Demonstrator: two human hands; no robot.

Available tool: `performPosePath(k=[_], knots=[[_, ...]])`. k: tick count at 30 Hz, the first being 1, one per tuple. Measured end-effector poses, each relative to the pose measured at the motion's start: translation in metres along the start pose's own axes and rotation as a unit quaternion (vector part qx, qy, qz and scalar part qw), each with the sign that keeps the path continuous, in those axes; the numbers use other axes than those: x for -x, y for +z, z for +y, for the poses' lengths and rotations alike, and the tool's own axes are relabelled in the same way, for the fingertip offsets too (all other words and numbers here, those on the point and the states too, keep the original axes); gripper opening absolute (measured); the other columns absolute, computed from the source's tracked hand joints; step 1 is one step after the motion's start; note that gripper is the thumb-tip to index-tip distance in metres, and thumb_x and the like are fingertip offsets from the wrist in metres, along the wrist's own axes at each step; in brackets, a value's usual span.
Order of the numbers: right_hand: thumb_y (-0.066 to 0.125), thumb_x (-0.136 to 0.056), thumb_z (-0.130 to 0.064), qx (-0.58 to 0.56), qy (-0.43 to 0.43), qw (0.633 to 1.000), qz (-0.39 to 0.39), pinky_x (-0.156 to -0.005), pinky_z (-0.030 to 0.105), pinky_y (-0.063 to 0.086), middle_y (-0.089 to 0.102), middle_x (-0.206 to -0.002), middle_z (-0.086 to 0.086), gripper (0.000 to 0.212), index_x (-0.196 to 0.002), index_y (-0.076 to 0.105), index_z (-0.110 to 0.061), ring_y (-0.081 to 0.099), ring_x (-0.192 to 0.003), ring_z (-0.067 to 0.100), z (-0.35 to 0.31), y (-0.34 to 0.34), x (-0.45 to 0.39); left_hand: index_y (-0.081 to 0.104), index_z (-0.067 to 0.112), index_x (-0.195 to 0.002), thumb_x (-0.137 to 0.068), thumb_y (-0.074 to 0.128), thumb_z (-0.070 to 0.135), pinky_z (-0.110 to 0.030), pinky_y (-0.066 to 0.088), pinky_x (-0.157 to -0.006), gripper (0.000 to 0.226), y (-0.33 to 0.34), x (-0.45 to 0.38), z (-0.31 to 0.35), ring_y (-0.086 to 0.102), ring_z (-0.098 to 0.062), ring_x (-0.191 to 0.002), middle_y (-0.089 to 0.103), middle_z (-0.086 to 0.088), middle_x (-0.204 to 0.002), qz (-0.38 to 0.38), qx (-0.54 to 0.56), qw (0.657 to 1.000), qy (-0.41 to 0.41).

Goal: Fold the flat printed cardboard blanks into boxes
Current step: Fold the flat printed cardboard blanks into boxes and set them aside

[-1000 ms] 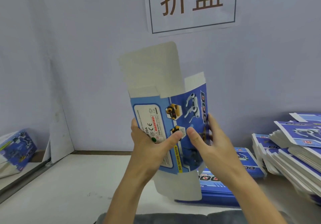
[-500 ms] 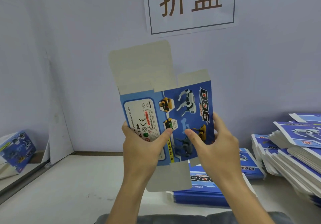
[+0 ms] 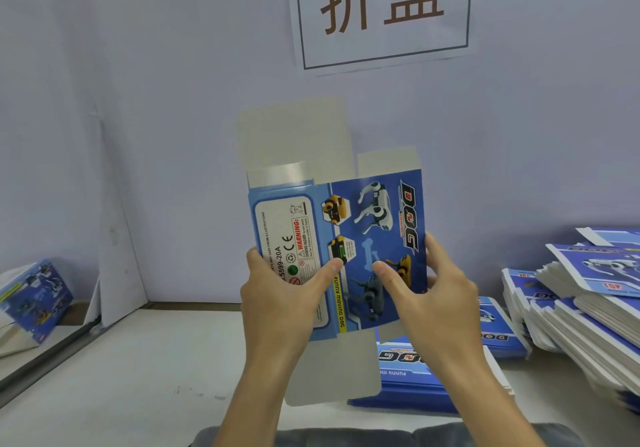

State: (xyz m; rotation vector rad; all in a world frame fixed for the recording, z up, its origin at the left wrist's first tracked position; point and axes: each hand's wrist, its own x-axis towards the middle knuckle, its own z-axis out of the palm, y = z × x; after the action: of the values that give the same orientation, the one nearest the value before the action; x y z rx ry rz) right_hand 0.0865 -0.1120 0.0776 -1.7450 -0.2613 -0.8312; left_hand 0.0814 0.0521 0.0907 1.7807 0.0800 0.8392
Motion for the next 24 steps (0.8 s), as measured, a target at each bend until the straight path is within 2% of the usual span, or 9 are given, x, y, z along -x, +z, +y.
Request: performPosePath(k=[4, 7, 10, 14, 15, 17, 18, 21, 24], knots=[[0.065, -0.075, -0.057, -0.002, 0.009, 1.000, 0.005, -0.070, 0.037, 0.063, 0.066, -0.100, -0.021, 0.060, -0.126, 0.054, -0.029, 0.071, -0.087, 0.012, 0.002, 0.000, 0.001, 0.039, 0.019, -0.126, -0.059, 0.075, 0.066, -0.021, 0.056, -0.068, 0.089, 0.001, -0.002, -0.003, 0.061, -0.012, -0.094, 0.056, 0.009, -0.109, 0.000, -0.014, 1.000, 0.002], [0.072, -0.085, -0.034, -0.053, 0.017, 0.998, 0.017, -0.062, 0.036, 0.063, 0.074, -0.099, -0.010, 0.028, -0.109, 0.058, -0.029, 0.074, -0.080, 0.012, 0.006, -0.003, -0.001, 0.035, 0.019, -0.133, -0.071, 0.083, 0.050, -0.019, 0.052, -0.072, 0.085, 0.002, -0.003, -0.006, 0.058, -0.011, -0.100, 0.055, 0.004, -0.122, -0.013, -0.008, 1.000, -0.004], [0.071, -0.087, -0.017, -0.157, 0.025, 0.987, -0.031, -0.055, 0.025, 0.059, 0.077, -0.094, -0.005, 0.019, -0.100, 0.060, -0.026, 0.075, -0.077, 0.012, 0.005, -0.011, -0.005, 0.009, 0.035, -0.155, -0.068, 0.085, 0.046, -0.009, 0.039, -0.077, 0.116, 0.000, -0.002, -0.003, 0.042, -0.002, -0.117, 0.035, 0.009, -0.141, -0.011, 0.044, 0.999, 0.018], [0.068, -0.084, -0.020, -0.183, 0.021, 0.972, -0.148, -0.055, 0.024, 0.058, 0.076, -0.095, -0.013, 0.019, -0.100, 0.060, -0.027, 0.075, -0.084, 0.013, 0.000, -0.020, -0.006, -0.001, 0.060, -0.149, -0.052, 0.078, 0.065, -0.018, 0.027, -0.096, 0.125, -0.010, -0.001, 0.009, 0.024, -0.005, -0.143, 0.008, 0.013, -0.163, 0.009, 0.066, 0.992, 0.106], [0.068, -0.086, -0.016, -0.175, 0.018, 0.969, -0.174, -0.056, 0.023, 0.058, 0.076, -0.095, -0.014, 0.020, -0.100, 0.062, -0.029, 0.075, -0.085, 0.013, -0.002, -0.021, -0.007, 0.000, 0.059, -0.150, -0.050, 0.078, 0.067, -0.010, 0.023, -0.102, 0.127, -0.011, -0.002, 0.011, 0.020, 0.005, -0.145, 0.006, 0.013, -0.163, 0.010, 0.074, 0.989, 0.128], [0.069, -0.090, -0.008, -0.142, 0.009, 0.966, -0.216, -0.061, 0.020, 0.058, 0.076, -0.096, -0.016, 0.030, -0.101, 0.065, -0.035, 0.073, -0.087, 0.009, -0.006, -0.023, -0.008, 0.006, 0.051, -0.155, -0.046, 0.080, 0.065, 0.007, 0.025, -0.094, 0.132, -0.014, -0.005, 0.013, 0.018, 0.023, -0.136, 0.008, 0.009, -0.163, 0.008, 0.083, 0.984, 0.158], [0.069, -0.090, -0.006, -0.120, 0.006, 0.965, -0.234, -0.063, 0.020, 0.058, 0.075, -0.097, -0.018, 0.035, -0.102, 0.065, -0.039, 0.072, -0.089, 0.007, -0.009, -0.024, -0.009, 0.007, 0.049, -0.156, -0.044, 0.081, 0.064, 0.010, 0.026, -0.090, 0.135, -0.015, -0.006, 0.014, 0.019, 0.022, -0.137, 0.009, 0.008, -0.163, 0.004, 0.083, 0.983, 0.161], [0.070, -0.091, -0.007, -0.060, -0.003, 0.960, -0.273, -0.063, 0.014, 0.055, 0.071, -0.096, -0.027, 0.039, -0.100, 0.062, -0.044, 0.067, -0.091, -0.001, -0.016, -0.027, -0.011, 0.001, 0.053, -0.153, -0.035, 0.082, 0.066, 0.009, 0.030, -0.087, 0.143, -0.019, -0.007, 0.018, 0.029, 0.006, -0.140, 0.021, 0.017, -0.153, -0.005, 0.084, 0.985, 0.149], [0.070, -0.091, -0.009, -0.028, -0.012, 0.958, -0.287, -0.060, 0.011, 0.054, 0.068, -0.092, -0.034, 0.036, -0.099, 0.056, -0.041, 0.066, -0.088, -0.008, -0.024, -0.024, -0.009, 0.000, 0.047, -0.154, -0.031, 0.086, 0.063, 0.006, 0.032, -0.091, 0.151, -0.020, -0.008, 0.020, 0.037, 0.023, -0.123, 0.029, 0.036, -0.133, 0.002, 0.093, 0.984, 0.150]])
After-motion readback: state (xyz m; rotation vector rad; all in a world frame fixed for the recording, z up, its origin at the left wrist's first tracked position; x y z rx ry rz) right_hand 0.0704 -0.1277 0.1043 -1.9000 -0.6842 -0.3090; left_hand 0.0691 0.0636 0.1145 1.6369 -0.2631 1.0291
